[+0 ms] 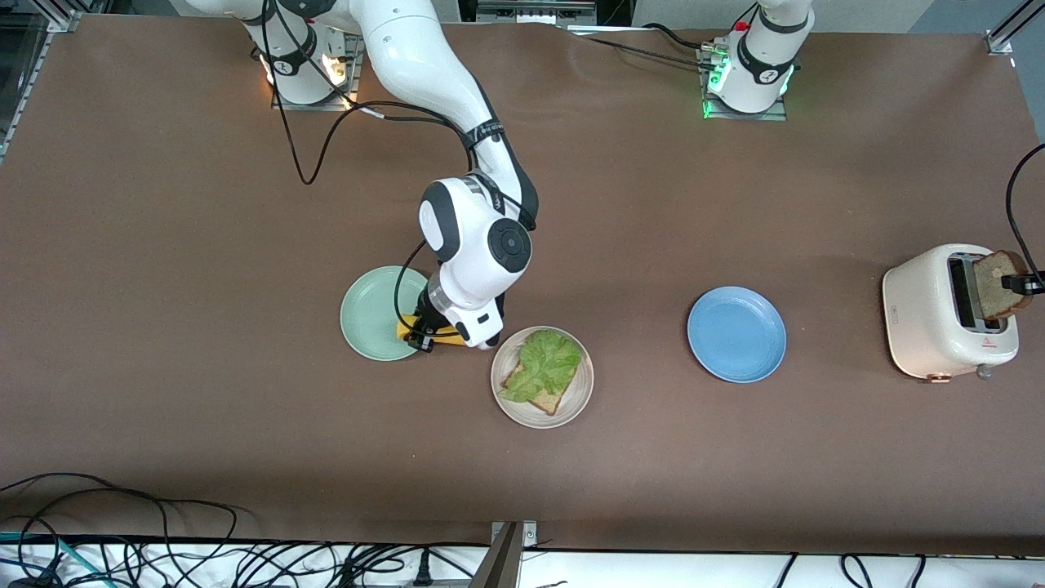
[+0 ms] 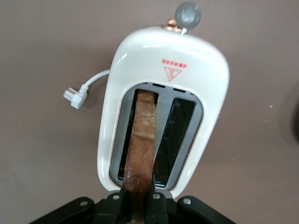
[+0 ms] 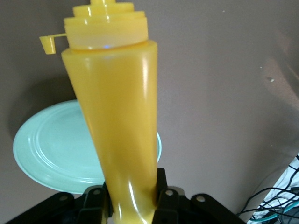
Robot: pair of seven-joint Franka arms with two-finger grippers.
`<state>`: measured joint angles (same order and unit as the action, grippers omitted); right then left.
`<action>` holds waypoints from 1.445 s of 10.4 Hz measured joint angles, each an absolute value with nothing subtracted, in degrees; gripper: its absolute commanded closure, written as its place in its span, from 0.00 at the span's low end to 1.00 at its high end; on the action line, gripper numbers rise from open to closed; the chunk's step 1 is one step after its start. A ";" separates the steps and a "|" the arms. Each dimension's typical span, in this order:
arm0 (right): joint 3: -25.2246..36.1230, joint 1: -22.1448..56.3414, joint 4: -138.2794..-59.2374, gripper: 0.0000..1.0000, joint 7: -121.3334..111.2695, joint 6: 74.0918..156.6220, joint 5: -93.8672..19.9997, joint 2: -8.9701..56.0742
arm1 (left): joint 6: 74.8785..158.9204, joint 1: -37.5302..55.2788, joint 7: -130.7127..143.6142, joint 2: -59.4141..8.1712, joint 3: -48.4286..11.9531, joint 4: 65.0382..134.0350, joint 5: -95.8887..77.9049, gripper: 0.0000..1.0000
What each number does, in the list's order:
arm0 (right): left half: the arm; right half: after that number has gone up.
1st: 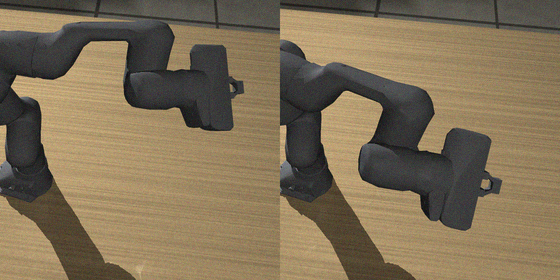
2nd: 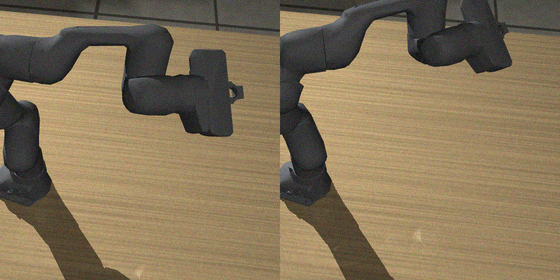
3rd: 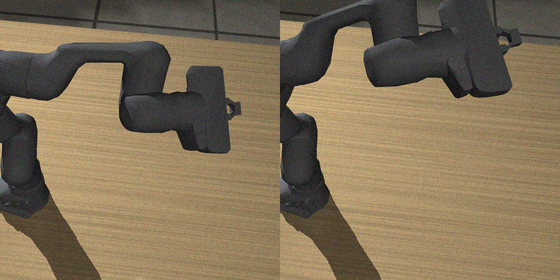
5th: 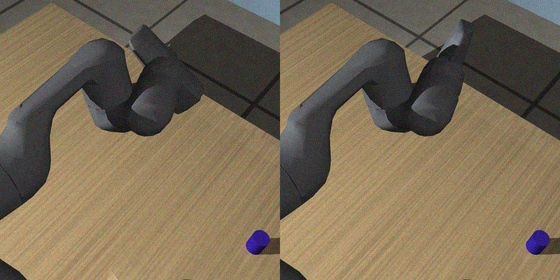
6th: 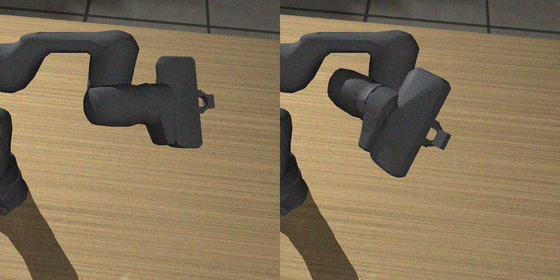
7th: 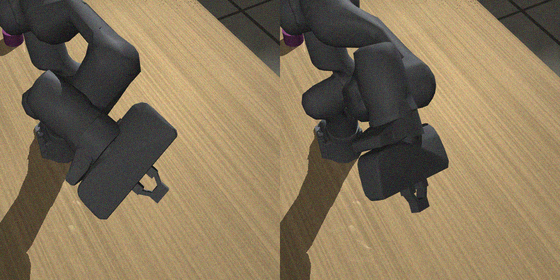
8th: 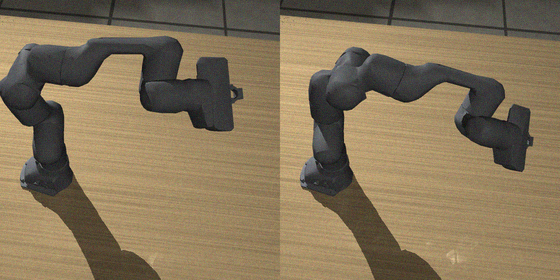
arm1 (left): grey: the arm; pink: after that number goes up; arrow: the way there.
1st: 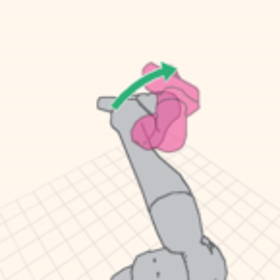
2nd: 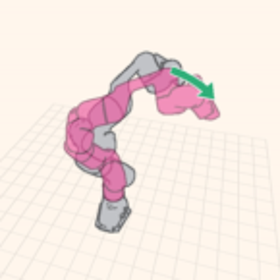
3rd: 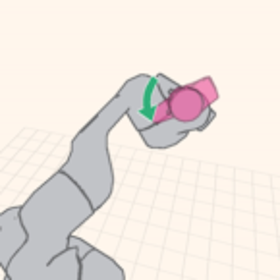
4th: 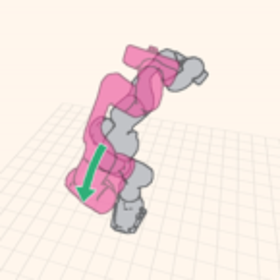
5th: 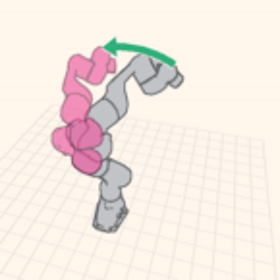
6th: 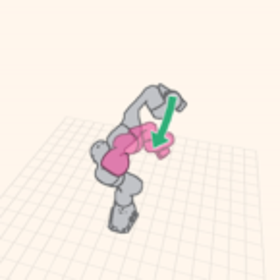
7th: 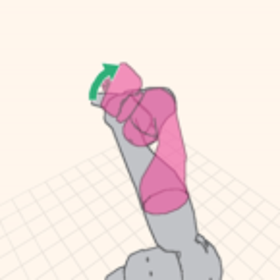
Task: Make sandwich on beige plate with both arms
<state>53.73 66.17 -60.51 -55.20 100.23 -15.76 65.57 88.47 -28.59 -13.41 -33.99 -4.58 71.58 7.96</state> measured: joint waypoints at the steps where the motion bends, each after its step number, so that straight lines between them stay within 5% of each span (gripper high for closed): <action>1: 53.76 66.16 -60.48 1.00 -55.30 100.23 -15.71 65.57 | 87.35 -28.35 -13.41 -32.31 -4.99 71.20 7.96 1.00; 6: 52.25 62.27 -60.83 1.00 -55.29 99.65 -25.84 64.20 | 82.93 -27.45 -11.37 -23.64 -8.86 70.71 2.20 1.00; 11: 26.40 34.60 -69.26 1.00 -61.18 97.54 -31.74 47.10 | 82.15 -27.23 13.94 -22.55 -20.13 70.67 -10.61 1.00; 15: 16.71 18.34 -71.68 1.00 -78.89 91.09 -38.71 44.70 | 90.12 -20.93 33.10 -24.93 -28.53 71.39 -16.07 1.00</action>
<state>16.71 18.34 -71.68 -78.89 91.09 -38.71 44.70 90.12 -20.93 33.10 -24.93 -28.53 71.39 -16.07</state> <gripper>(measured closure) 0.639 0.912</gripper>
